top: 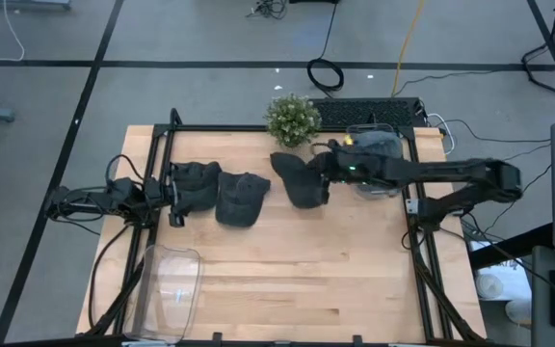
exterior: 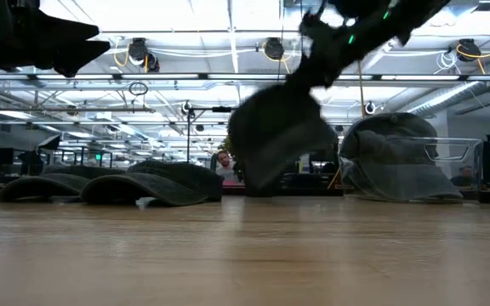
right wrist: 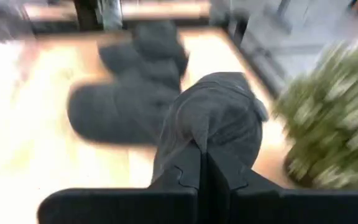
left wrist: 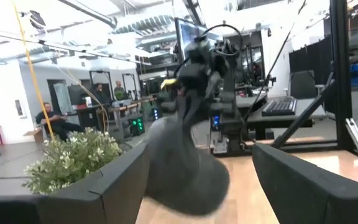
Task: Pick & Place hat
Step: Put the right black cap into the bottom transparent bin
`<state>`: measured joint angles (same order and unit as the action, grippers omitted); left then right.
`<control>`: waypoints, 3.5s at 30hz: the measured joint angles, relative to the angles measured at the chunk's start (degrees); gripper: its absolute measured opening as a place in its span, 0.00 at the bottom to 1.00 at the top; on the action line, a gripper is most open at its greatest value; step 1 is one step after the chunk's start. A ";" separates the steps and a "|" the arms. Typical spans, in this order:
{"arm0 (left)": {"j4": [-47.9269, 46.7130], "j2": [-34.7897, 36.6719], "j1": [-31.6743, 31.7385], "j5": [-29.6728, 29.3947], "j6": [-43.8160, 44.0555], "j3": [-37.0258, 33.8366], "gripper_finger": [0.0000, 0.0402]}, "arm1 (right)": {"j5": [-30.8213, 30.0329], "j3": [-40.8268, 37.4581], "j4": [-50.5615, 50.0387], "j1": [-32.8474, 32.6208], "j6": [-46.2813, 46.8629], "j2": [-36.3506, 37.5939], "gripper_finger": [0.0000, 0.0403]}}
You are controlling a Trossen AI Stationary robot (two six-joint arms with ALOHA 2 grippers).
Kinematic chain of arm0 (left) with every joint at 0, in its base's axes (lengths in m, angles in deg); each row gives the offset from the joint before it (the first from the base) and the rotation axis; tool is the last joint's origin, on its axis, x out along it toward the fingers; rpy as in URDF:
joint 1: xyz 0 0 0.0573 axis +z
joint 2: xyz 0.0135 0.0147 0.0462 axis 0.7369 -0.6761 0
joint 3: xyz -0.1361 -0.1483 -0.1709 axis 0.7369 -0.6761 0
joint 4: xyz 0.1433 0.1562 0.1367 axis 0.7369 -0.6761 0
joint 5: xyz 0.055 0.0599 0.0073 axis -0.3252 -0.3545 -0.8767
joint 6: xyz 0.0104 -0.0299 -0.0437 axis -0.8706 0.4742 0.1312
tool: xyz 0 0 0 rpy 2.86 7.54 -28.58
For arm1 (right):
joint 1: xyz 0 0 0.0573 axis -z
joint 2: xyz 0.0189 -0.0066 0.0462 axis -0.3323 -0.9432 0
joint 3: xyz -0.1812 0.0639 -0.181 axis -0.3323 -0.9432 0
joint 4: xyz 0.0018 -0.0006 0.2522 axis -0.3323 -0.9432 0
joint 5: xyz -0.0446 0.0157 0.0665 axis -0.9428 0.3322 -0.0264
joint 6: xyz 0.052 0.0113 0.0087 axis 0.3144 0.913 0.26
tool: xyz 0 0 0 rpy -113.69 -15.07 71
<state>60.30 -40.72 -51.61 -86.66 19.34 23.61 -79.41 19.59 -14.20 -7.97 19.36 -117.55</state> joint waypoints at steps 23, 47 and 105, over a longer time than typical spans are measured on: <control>1.14 -4.67 -0.04 -1.08 59.12 0.00 0.73 | -6.59 -0.04 31.45 -17.04 -23.04 -3.30 0.00; 38.72 -49.13 -0.02 -3.92 57.38 5.62 0.73 | -14.98 -0.02 51.71 -15.99 -29.91 -10.13 0.00; 36.66 -68.39 2.39 21.94 45.14 24.87 0.04 | -20.87 0.02 51.84 -16.44 -30.10 -10.08 0.00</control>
<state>96.96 -109.11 -49.21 -64.72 64.48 48.48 -100.29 19.61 37.64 -24.40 -10.73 -127.63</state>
